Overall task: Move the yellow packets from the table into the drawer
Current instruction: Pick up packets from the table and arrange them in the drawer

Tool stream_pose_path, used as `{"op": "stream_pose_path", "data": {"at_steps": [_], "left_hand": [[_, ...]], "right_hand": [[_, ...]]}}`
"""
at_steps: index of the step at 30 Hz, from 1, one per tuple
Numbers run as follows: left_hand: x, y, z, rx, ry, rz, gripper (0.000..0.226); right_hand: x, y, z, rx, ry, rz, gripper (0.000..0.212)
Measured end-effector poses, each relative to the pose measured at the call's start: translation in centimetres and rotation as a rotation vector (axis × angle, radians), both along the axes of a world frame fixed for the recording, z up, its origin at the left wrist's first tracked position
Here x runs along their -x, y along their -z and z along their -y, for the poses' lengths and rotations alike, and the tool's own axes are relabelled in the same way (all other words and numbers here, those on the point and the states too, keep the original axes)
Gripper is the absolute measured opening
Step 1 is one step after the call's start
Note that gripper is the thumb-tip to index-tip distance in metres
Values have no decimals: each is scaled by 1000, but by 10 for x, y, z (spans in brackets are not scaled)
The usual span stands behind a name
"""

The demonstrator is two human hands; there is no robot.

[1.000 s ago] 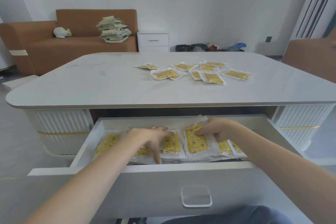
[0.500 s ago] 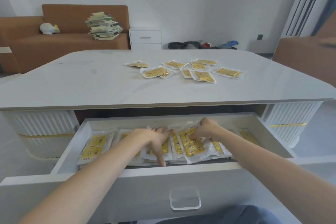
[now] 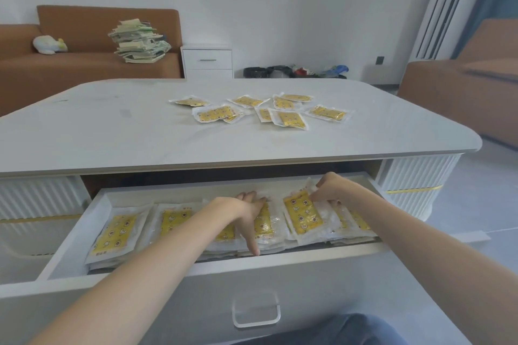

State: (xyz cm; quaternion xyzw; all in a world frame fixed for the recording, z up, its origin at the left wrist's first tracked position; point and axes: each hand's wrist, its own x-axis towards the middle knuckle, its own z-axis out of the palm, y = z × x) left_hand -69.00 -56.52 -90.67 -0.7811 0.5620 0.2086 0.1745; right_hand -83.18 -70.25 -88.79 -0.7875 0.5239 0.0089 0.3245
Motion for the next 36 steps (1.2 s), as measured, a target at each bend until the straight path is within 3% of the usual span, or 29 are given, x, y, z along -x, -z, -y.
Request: {"op": "stream_pose_path", "data": {"at_steps": [3, 6, 9, 13, 15, 18, 20, 23, 30, 36], "left_hand": [[8, 1, 8, -5, 5, -10, 122], [13, 2, 14, 0, 16, 1, 117], [15, 1, 17, -7, 27, 13, 111], [14, 1, 20, -20, 35, 18, 109], [15, 1, 21, -28, 38, 28, 108], [17, 1, 23, -39, 45, 48, 108], [18, 1, 23, -38, 45, 47, 109], [18, 1, 21, -36, 37, 36, 109], [14, 3, 19, 28, 10, -3, 110], [13, -6, 8, 142, -10, -53, 98]], "right_hand": [[10, 7, 17, 102, 49, -57, 49], [17, 14, 31, 178, 98, -60, 16], [23, 20, 39, 222, 143, -73, 7], [27, 21, 37, 324, 131, -88, 12], [25, 15, 30, 378, 49, -96, 26], [20, 7, 16, 227, -266, -115, 50], [19, 7, 7, 120, -456, -239, 60], [21, 12, 0, 258, -585, -404, 69], [19, 15, 0, 306, -539, -329, 67], [19, 1, -6, 292, -451, -113, 44]]}}
